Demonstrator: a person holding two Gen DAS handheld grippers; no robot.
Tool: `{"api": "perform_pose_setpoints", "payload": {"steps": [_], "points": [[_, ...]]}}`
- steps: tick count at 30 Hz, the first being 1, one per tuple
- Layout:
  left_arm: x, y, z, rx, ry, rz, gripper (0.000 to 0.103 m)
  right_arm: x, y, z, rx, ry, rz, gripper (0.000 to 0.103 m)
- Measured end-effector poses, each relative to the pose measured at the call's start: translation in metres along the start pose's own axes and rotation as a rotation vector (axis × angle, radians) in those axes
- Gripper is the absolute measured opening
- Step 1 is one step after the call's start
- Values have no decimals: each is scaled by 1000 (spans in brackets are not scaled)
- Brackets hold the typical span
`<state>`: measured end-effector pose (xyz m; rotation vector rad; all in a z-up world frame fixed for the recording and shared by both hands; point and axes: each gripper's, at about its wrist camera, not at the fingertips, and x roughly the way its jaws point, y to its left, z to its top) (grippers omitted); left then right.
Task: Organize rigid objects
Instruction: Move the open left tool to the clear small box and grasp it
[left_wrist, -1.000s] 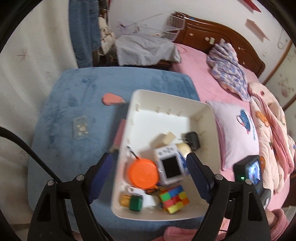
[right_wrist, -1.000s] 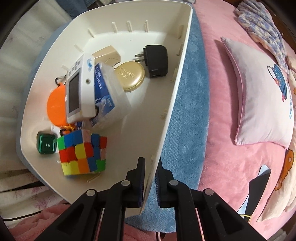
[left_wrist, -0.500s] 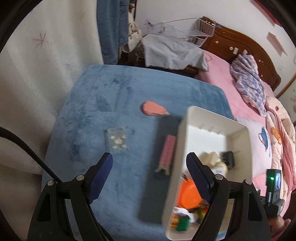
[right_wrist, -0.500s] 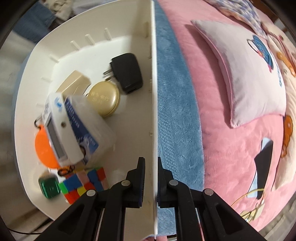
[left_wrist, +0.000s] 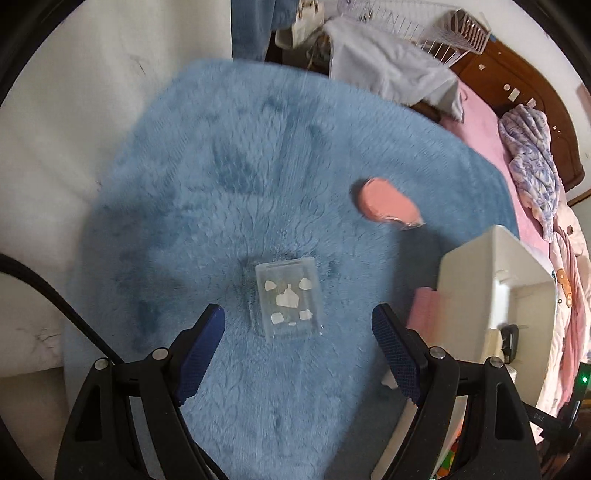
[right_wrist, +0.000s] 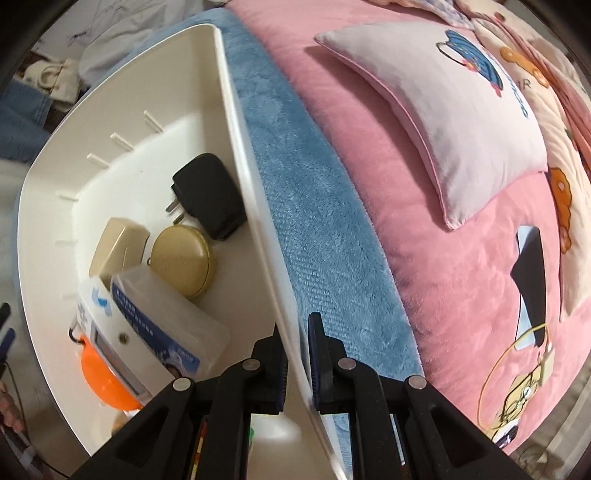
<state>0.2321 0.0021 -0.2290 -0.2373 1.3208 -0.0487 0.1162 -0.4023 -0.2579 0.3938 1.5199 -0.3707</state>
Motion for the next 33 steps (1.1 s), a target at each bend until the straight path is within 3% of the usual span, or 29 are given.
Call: {"api": "perform_pose_setpoints", "payload": {"steps": [9,14,18,24,27,33], "points": [[43,15,7,-84,104,-35,84,-2,8,1,47,13,-64,14],[56,15,7,-108,163,-1,83,-2,11,2,70,18,-92,16],[56,15,7,-118,166,21,81,-3,11,3,82,21,-95,16],[56,9,6,-87,157,88,67,-2,13,2,80,11,-109,18],[57,2,9,-65,154,128,54,-3,14,1,79,5,-114,18],[52,7,8,-72,154,112,53,-5,16,-2,72,-8,-122,18]]}}
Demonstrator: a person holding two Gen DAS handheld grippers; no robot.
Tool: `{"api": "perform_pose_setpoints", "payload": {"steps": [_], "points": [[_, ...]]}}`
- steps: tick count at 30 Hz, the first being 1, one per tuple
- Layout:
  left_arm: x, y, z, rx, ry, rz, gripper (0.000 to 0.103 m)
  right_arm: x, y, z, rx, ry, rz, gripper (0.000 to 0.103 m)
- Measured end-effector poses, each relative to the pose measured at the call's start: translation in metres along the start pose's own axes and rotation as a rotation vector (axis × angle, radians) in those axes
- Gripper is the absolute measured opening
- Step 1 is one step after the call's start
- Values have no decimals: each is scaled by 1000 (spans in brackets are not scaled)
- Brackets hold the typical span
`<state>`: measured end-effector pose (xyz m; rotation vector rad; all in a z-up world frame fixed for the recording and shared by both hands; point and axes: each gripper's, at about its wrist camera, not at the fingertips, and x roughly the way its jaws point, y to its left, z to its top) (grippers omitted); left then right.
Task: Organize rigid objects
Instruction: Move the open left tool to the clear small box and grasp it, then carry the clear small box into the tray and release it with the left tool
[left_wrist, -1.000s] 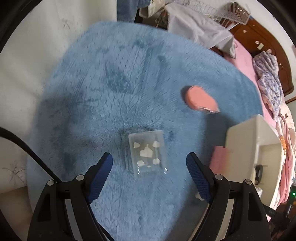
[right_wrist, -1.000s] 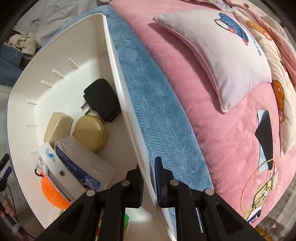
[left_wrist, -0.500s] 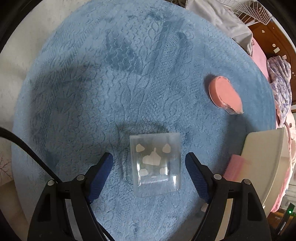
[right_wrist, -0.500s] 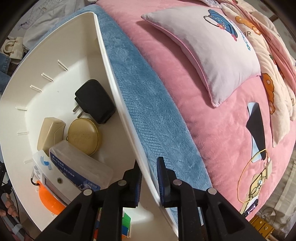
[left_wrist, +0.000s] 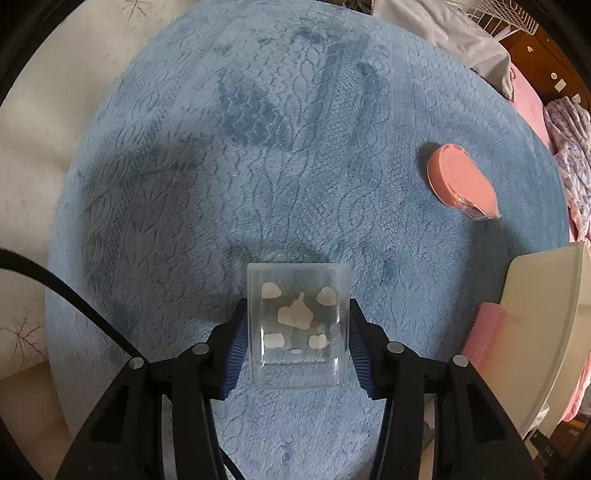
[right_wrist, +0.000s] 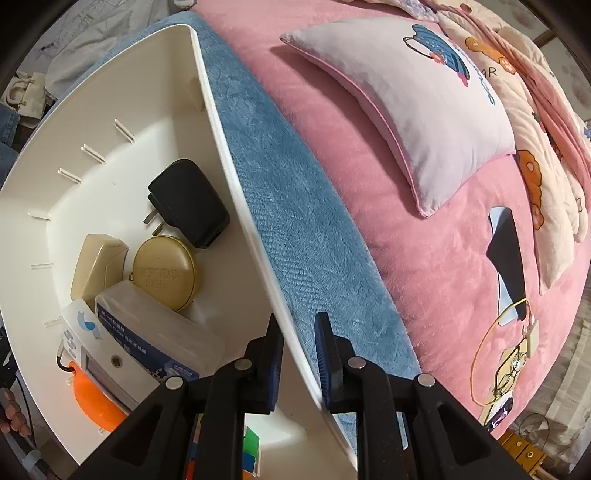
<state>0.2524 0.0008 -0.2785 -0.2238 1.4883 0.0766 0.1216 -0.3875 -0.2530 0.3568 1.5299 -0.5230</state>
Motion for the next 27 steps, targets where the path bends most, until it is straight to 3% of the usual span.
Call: {"api": "perform_pose_setpoints", "payload": {"steps": [15,27], "points": [[-24,-13,-28,14,-10,-11,53,-2,4,-2,-80,-9,6,18],[-81,-56,-70,-1,-116,-10,53,-6,14,-8,-275,-32,56,18]]}}
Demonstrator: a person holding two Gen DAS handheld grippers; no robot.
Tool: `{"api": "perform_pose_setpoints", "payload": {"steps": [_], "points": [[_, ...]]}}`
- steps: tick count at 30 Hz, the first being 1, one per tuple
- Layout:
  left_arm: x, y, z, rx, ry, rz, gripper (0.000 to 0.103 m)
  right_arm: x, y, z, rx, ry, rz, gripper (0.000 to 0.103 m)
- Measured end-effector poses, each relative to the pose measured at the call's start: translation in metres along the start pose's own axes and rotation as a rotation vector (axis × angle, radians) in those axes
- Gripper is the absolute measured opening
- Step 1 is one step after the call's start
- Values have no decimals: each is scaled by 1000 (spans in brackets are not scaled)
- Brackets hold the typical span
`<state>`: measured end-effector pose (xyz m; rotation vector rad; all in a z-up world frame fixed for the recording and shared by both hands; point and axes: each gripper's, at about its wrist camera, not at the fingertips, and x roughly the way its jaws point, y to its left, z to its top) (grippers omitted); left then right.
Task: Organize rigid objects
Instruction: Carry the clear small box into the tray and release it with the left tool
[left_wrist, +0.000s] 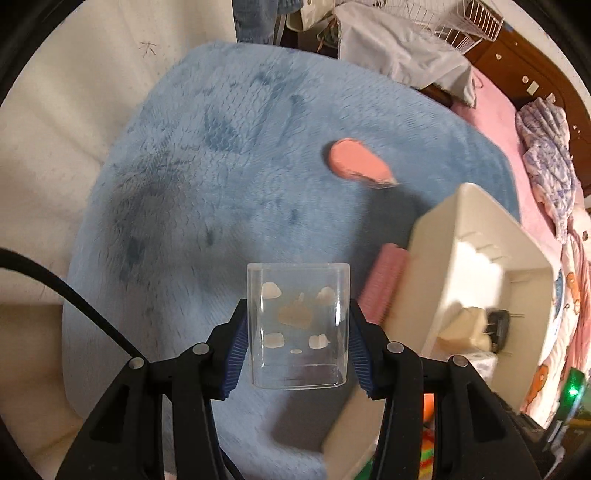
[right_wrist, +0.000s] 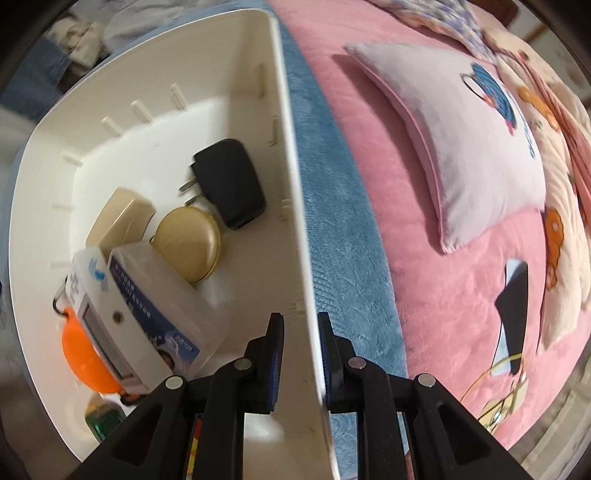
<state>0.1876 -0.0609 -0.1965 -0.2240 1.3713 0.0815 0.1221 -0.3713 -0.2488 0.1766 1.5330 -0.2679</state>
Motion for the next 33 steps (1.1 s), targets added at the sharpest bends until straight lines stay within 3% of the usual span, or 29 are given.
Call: {"api": "perform_pose_setpoints", "payload": {"steps": [10,20,33], "points": [[-33,-43,-33,-6,-54,5,53,1,1,0,-117,-3,51,19],[-41,-85,-70,8,-52,-15,53,2,-2,-5,-206,-13,81,19],[-37,-125,-108,25,-12,-53,53,5,-11,-4,-225,-8,128,20]]}}
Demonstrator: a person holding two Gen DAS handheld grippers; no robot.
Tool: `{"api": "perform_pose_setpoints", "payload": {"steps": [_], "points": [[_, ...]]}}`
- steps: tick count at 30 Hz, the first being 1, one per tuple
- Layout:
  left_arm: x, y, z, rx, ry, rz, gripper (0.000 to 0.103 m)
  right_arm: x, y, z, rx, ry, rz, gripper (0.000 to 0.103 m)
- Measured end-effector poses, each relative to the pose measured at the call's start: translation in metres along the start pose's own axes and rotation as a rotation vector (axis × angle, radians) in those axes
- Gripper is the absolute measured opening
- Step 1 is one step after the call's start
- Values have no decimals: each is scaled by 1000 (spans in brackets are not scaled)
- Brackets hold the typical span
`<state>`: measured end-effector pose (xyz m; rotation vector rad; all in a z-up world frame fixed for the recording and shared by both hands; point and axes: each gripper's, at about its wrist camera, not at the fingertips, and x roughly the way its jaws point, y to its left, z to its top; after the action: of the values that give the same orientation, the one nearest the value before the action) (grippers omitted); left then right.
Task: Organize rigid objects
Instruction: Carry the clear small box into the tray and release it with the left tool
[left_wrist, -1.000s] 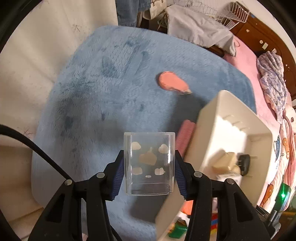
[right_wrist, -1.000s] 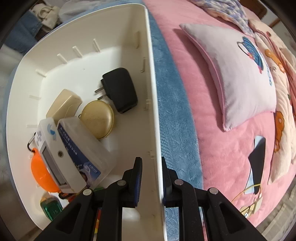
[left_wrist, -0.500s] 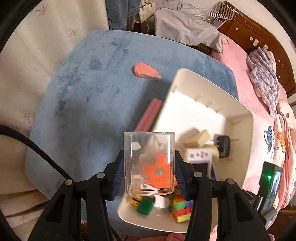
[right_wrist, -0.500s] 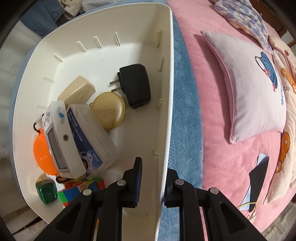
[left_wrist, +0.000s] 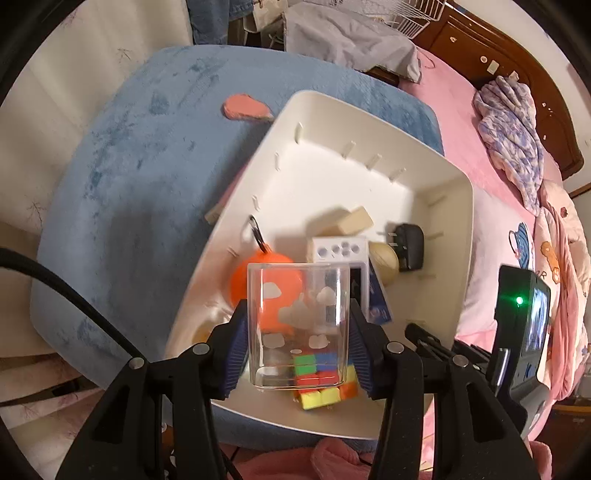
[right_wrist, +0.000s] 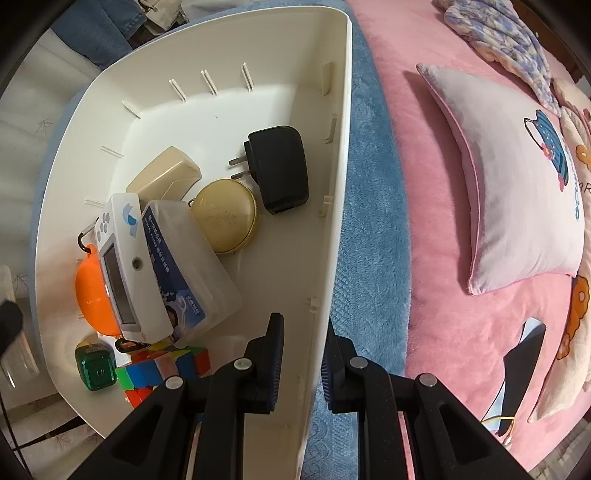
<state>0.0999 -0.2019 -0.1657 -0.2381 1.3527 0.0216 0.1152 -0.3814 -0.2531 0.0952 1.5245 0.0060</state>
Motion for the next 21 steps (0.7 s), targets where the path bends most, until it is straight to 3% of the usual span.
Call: {"api": "perform_pose_setpoints", "payload": {"steps": [9,11,14,21], "points": [[5,-9,-13,3,30,-15,54,4,0,-5,-1,18,8,20],[4,-9,-14,11,27,-19,69,4,0,-6,1,19,6,20],[0,-9,-14,20,12,-14,80,4,0,-5,12,20,9,19],[-11,0,-11,63,-24,-31,80,5,0,-6,27,22,2,19]]}}
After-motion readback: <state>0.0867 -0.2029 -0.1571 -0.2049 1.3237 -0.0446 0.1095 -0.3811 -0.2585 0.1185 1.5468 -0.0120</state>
